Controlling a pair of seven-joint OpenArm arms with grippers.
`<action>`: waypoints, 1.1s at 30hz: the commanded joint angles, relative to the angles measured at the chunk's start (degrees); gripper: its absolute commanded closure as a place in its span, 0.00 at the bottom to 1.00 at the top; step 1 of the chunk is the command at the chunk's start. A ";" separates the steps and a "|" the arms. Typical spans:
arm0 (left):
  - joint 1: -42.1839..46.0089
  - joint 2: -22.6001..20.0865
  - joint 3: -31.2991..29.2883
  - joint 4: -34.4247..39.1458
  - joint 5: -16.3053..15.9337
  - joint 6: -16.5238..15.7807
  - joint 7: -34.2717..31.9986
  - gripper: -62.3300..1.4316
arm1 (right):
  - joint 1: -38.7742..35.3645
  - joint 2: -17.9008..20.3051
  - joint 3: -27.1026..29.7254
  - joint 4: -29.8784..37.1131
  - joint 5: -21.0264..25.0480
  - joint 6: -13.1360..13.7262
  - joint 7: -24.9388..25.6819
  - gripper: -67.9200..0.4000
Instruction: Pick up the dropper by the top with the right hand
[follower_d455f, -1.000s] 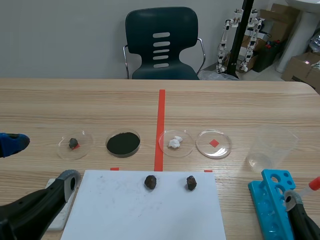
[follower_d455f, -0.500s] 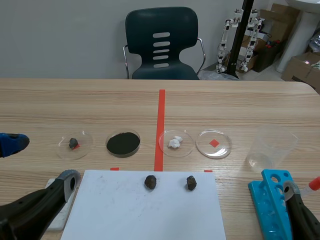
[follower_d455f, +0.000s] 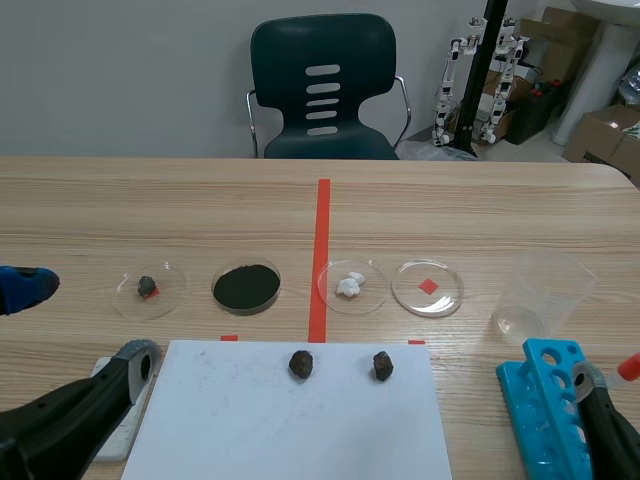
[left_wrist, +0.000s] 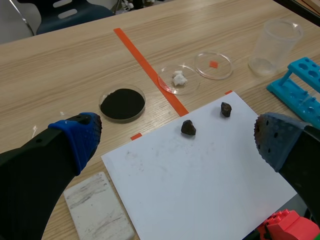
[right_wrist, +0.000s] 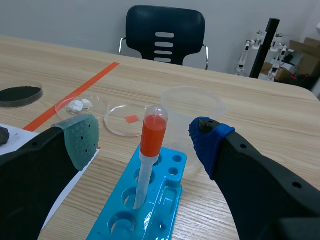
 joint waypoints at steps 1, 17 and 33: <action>0.13 0.26 0.26 0.35 -0.57 -0.13 -0.81 0.00 | 0.09 0.63 0.33 0.48 0.39 0.00 0.66 0.45; 0.13 0.26 0.26 0.35 -0.57 -0.13 -0.81 0.00 | -0.59 0.63 0.33 0.48 0.35 0.00 0.72 0.71; 0.13 0.26 0.26 0.35 -0.57 -0.13 -0.81 0.00 | -0.72 0.63 0.33 0.48 -1.07 0.00 1.57 0.88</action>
